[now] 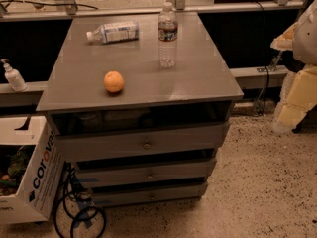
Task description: Knock water bottle over
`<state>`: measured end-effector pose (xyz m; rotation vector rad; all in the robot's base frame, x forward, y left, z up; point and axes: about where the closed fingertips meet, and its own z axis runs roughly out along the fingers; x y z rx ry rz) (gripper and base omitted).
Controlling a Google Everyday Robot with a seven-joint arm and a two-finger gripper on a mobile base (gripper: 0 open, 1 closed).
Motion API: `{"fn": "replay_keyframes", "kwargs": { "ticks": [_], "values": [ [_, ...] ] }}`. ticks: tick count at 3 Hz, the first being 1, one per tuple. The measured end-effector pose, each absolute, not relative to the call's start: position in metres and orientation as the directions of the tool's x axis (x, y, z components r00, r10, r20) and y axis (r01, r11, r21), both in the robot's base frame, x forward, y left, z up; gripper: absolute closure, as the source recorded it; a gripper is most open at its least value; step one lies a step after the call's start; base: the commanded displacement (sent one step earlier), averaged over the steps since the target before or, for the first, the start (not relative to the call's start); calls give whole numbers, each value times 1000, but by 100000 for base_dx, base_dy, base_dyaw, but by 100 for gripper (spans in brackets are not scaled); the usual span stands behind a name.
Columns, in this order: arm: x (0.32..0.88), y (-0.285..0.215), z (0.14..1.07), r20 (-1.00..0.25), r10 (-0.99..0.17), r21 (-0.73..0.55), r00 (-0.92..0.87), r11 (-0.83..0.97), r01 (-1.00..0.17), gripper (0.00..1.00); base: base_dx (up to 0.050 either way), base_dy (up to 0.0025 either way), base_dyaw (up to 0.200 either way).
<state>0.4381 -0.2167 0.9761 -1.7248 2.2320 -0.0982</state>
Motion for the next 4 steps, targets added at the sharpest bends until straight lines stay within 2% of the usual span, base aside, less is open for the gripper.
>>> {"fn": "replay_keyframes", "kwargs": {
  "ticks": [1, 2, 3, 4],
  "values": [
    [438, -216, 977, -208, -953, -249, -221, 270, -930, 0, 5199, 0, -1],
    [438, -216, 977, -208, -953, -249, -221, 270, -930, 0, 9999, 0, -1],
    [438, -216, 978, -208, -953, -251, -220, 270, -930, 0, 0, 0, 0],
    [447, -205, 965, -280, -938, -228, -205, 272, -935, 0, 0, 0, 0]
  ]
}}
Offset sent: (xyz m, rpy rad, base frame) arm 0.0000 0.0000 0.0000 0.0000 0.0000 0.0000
